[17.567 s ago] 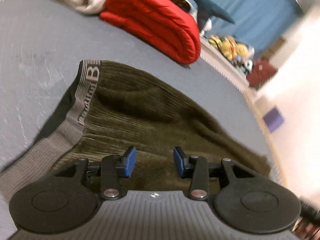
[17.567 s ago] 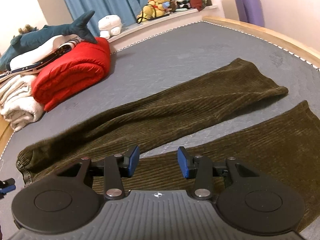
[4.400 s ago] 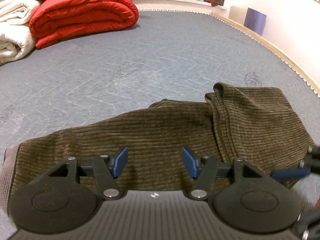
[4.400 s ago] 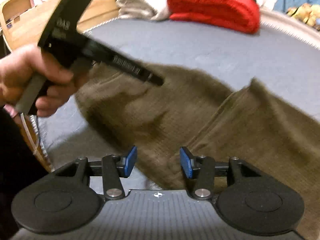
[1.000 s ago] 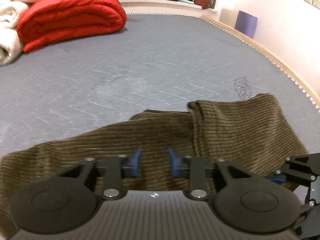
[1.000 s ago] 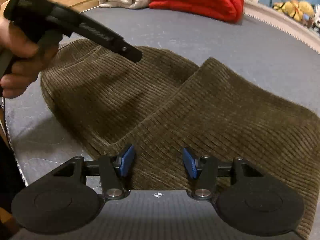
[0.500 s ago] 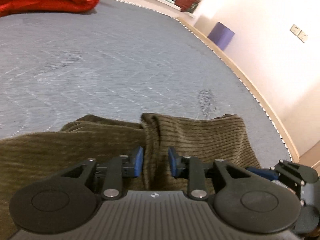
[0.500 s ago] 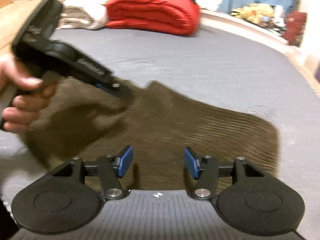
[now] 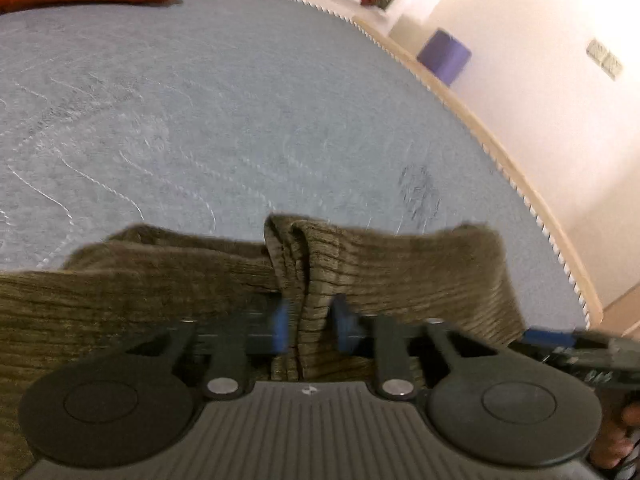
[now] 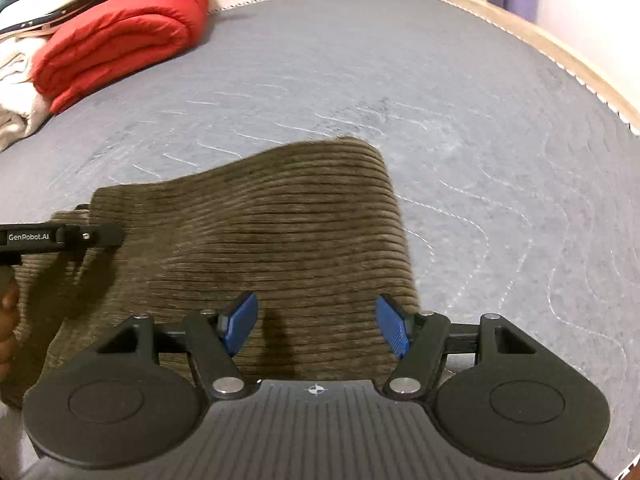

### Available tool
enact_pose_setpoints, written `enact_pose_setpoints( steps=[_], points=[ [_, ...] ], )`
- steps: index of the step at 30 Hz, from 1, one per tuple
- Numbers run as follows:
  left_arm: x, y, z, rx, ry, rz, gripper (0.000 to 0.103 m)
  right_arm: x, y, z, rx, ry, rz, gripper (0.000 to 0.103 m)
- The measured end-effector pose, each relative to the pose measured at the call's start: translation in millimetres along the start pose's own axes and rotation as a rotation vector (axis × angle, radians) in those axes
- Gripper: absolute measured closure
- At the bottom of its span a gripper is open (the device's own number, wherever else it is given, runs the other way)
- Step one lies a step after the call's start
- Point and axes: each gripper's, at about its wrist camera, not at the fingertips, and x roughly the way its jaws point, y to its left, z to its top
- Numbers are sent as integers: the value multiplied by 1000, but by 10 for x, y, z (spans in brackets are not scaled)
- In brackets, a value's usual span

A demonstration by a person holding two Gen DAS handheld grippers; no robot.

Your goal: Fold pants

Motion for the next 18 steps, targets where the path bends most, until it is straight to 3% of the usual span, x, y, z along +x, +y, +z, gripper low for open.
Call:
enact_pose_setpoints(
  steps=[4,8,10,13,15,18],
  points=[
    [-527,-90,63,-11,-114,3,88,-86,9,-38,10,-20,-19,35],
    [-759,136,-26,-141,-104,91,87,-212,-45,-8,15,-44,-27,34],
    [-698,269,-91,-177,-69,113,81,-237,-50,-32,6,-37,-25,32],
    [-738,292,-94,-146,-87,253,80,-234,-23,-102,-19,-15,-22,30],
    [-887,255,-91,-134,-120,213,70,-209,-15,-150,-38,4,-31,30],
    [-998,131,-168,-72,-81,111,68,-207,-48,-205,-25,36,-26,29]
  ],
)
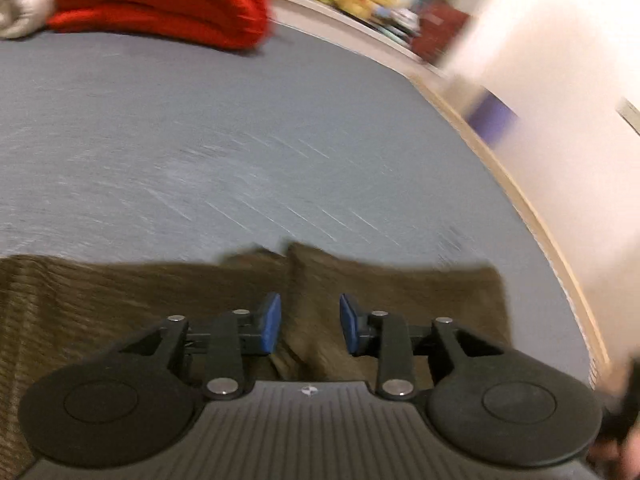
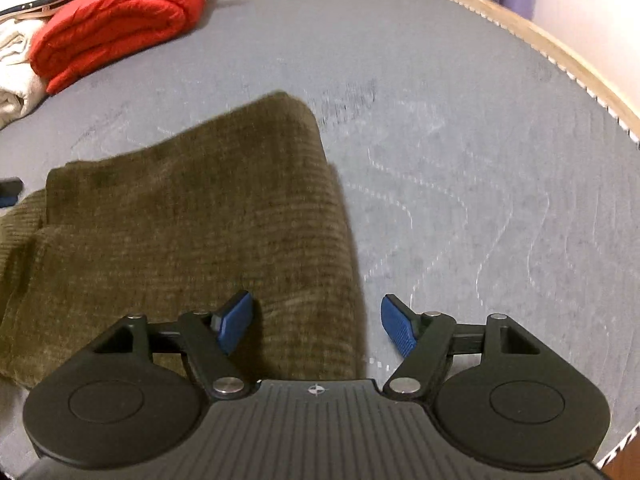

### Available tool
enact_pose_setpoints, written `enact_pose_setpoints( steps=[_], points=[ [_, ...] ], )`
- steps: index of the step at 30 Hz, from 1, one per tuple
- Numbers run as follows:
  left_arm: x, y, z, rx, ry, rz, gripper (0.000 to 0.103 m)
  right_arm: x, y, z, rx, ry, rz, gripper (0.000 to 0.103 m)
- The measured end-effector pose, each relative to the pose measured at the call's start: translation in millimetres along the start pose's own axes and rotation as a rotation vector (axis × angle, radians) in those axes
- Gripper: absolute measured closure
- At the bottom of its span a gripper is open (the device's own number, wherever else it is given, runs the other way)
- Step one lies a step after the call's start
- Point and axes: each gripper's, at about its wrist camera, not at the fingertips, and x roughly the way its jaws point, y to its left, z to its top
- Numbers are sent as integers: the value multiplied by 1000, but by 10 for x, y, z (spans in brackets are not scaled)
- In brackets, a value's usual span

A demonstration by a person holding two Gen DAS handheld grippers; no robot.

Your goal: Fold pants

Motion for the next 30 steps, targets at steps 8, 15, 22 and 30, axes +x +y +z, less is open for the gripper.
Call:
enact_pose_setpoints(
  steps=[8,15,22,30],
  points=[
    [87,-354,-854,486,167,94,103,-38,-57,-129,44,37,22,27],
    [-222,-376,-859,457,61,90,101,23,-35,-209,101,88,83,27],
    [-163,-510,-1064,476,161,158,98,4,3,-284,147,80,98,27],
    [-447,-702,-916,411,39,148,93,-33,81,-288,125,46,74,43]
  ],
)
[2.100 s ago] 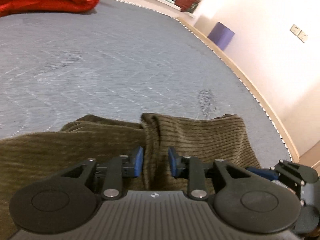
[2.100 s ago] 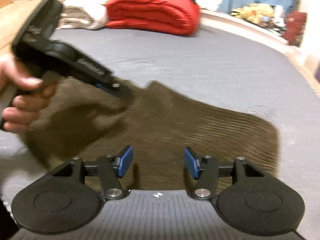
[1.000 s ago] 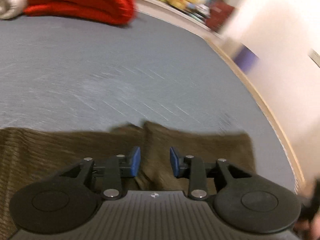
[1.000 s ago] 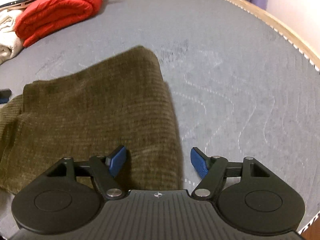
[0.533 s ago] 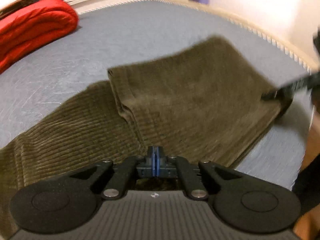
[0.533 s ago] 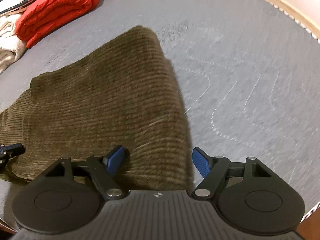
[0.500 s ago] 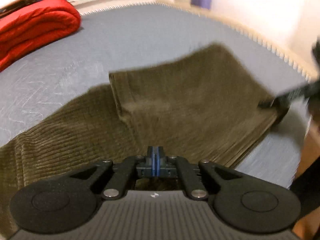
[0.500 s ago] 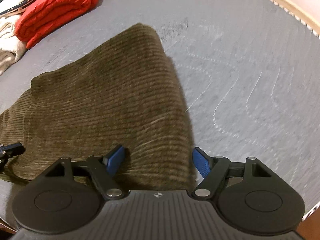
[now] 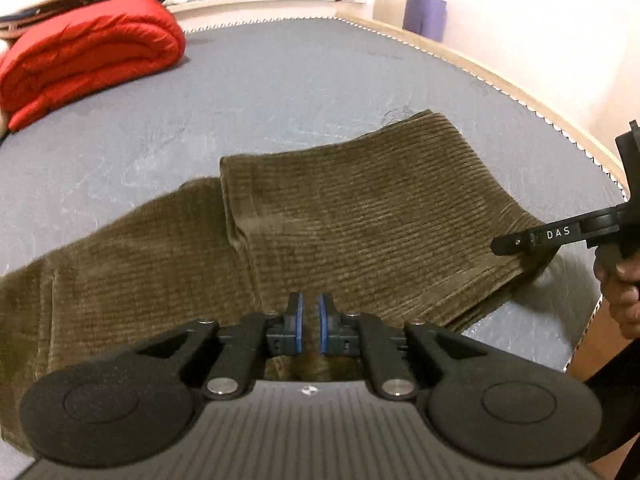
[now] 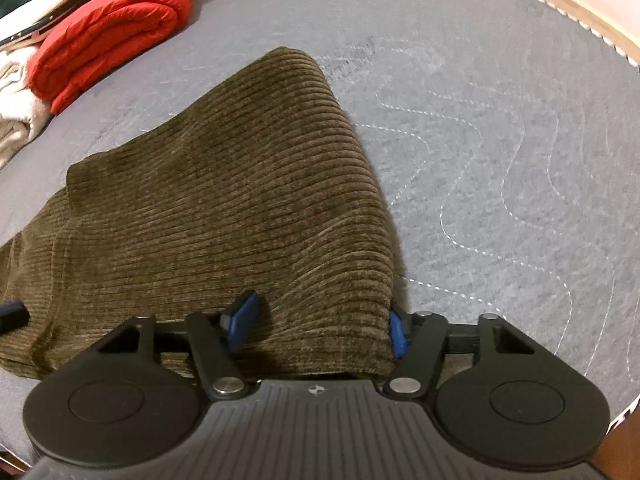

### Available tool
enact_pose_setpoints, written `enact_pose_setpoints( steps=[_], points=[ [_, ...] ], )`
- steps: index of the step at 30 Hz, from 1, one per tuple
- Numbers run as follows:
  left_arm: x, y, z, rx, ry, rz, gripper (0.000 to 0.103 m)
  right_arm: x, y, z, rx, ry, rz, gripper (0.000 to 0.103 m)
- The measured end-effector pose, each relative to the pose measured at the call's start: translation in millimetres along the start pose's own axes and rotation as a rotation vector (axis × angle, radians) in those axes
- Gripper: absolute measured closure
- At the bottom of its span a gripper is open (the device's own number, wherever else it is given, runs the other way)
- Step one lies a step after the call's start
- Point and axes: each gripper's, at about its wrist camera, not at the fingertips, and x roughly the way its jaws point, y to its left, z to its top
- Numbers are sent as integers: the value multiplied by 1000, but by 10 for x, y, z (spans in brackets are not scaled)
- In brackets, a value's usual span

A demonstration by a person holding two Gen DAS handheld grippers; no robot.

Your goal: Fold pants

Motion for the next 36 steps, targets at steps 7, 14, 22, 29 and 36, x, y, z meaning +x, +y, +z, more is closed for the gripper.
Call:
enact_pose_setpoints(
  steps=[7,14,22,29,36],
  points=[
    [65,148,100,-66,-6,3,93,-140,119,-19,-52,-77,-8,71],
    [-23,200,157,-124,-43,-34,93,-341,353,-91,-170,-190,-27,75],
    [-235,212,237,-193,-141,-151,83,-614,867,-203,-404,-343,45,75],
    [-245,255,258,-263,-150,-257,61,-644,1223,-443,-617,-404,76,76],
    [-212,142,362,-283,-156,-329,46,-674,1261,-476,-683,-399,71,76]
  ],
)
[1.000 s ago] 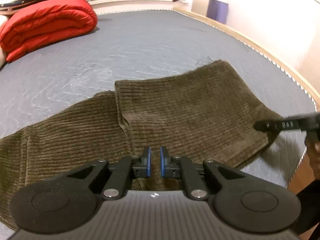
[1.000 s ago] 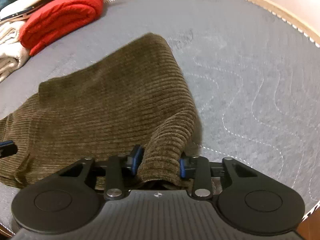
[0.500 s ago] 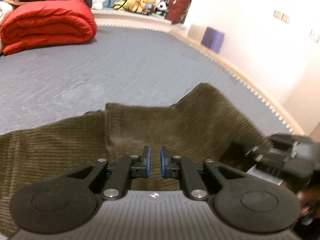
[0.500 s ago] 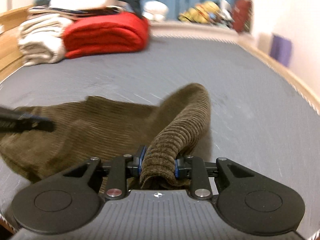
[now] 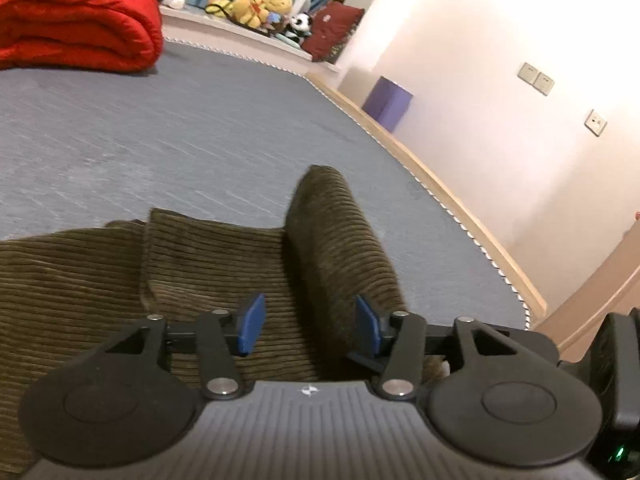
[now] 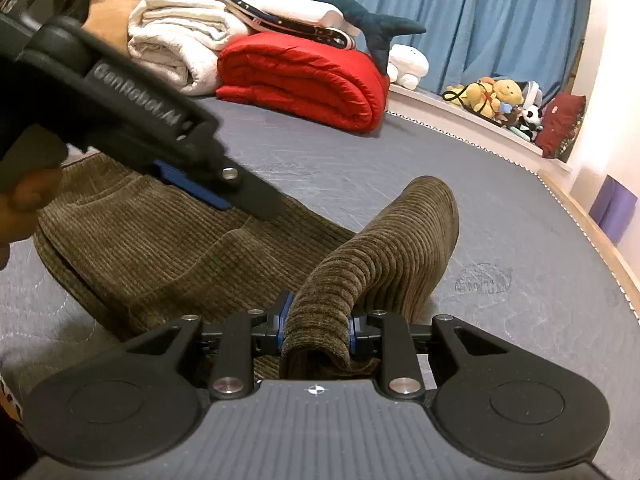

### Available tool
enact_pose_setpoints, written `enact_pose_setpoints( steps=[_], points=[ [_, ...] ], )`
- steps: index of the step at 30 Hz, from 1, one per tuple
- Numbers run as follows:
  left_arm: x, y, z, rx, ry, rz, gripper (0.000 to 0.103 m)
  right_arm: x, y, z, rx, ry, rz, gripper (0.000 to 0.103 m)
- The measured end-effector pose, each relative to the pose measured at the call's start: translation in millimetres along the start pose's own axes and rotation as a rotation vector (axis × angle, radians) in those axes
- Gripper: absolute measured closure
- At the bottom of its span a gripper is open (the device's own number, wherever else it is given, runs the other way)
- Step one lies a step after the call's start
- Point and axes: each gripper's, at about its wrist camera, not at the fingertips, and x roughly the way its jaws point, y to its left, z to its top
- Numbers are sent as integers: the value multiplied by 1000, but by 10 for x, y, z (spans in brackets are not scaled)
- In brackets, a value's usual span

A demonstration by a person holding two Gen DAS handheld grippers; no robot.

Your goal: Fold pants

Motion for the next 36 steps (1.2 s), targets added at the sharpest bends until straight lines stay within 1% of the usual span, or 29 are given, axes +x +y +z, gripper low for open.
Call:
enact_pose_setpoints(
  steps=[1,3,5,10,13,16,19,20,21,22,24,25,27,29,32,35,36],
  points=[
    [20,-27,7,2,4,-8,45,5,37,14,-7,0,-2,76],
    [72,-100,24,13,15,-27,36,5,60,11,-24,0,-3,76],
    [143,-177,34,29,37,-55,30,-2,108,12,-47,-1,-3,76],
    [276,-322,28,67,81,-76,30,-10,208,3,-104,-15,6,76],
    [307,-334,4,101,96,-12,31,-27,269,-2,-137,-27,14,76],
    [349,-266,-12,81,119,3,32,-58,326,7,-168,-44,23,76],
    [349,-223,-2,88,119,36,38,-67,391,10,-199,-52,32,76],
    [348,-209,3,88,117,45,44,-70,414,13,-209,-55,36,76],
    [348,-192,8,86,117,54,52,-75,437,16,-220,-60,40,76],
    [350,-170,15,81,118,59,55,-84,453,18,-231,-64,44,76],
    [342,-140,23,77,122,74,66,-94,496,21,-250,-72,50,76],
    [338,-140,32,82,122,82,68,-91,516,28,-257,-73,54,76],
    [320,-131,24,94,120,101,79,-75,487,56,-252,-66,63,76],
    [301,-87,6,107,125,120,83,-55,499,76,-257,-63,72,75],
    [242,65,6,85,132,139,84,-40,509,100,-262,-59,111,66],
    [130,235,30,56,119,158,84,-99,520,132,-274,-91,160,54],
    [89,289,42,45,114,162,84,-128,515,143,-270,-102,189,52]
  ],
)
